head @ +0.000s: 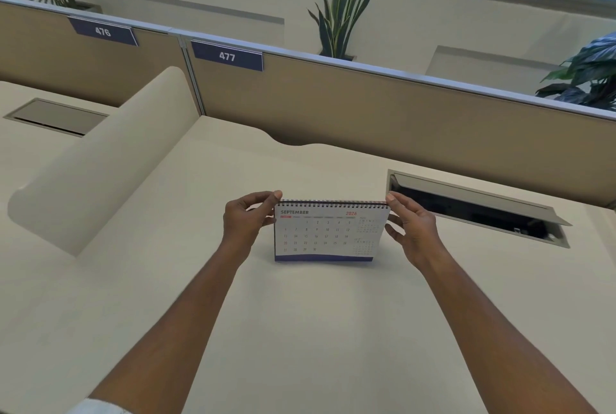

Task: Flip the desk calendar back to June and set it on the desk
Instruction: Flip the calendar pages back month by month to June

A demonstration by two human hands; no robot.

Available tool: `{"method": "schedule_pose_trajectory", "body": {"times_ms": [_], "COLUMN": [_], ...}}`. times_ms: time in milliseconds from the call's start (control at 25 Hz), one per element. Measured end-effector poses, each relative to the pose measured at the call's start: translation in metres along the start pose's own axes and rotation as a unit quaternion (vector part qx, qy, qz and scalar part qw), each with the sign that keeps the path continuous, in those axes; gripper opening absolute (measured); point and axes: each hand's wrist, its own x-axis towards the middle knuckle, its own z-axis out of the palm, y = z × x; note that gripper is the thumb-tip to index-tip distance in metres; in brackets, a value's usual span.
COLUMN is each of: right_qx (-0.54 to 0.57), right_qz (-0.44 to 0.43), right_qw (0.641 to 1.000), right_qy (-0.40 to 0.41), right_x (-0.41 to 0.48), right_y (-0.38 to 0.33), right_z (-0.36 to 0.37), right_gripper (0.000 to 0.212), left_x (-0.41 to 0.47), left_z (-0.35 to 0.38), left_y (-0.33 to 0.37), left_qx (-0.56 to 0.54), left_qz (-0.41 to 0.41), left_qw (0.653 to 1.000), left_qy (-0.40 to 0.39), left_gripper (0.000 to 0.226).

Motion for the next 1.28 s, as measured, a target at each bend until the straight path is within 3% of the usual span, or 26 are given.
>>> {"method": "schedule_pose_trajectory", "body": {"times_ms": [160,400,640,960,1280], "right_qx": [-0.02,-0.018,-0.021,-0.012,-0.036], "right_qz": [-0.015,-0.02,-0.023,-0.009,-0.014], "right_qw": [1.0,0.999,0.999,1.0,0.999], "right_qy": [-0.005,-0.025,-0.021,-0.001,0.005], "right_x": [-0.001,0.003,0.005,0.009,0.009], "right_y": [0.002,0.007,0.009,0.014,0.018], "right_z": [0.001,-0.006,-0.006,-0.005,-0.005], "right_gripper": [0.022,0.039,0.043,0.025,0.025], "left_x": [0.001,-0.002,-0.001,0.001,-0.004], "left_z": [0.0,-0.005,-0.002,0.003,0.005], "left_y": [-0.004,-0.007,-0.008,-0.007,-0.007], "left_qx": [-0.021,-0.042,-0.033,-0.001,0.016], "left_qz": [-0.016,-0.016,-0.027,-0.054,-0.052], "left_qw": [1.0,0.998,0.999,0.998,0.998], "left_qy": [-0.008,-0.042,-0.021,0.008,0.026], "left_gripper": [0.027,0.015,0.024,0.025,0.035]}}
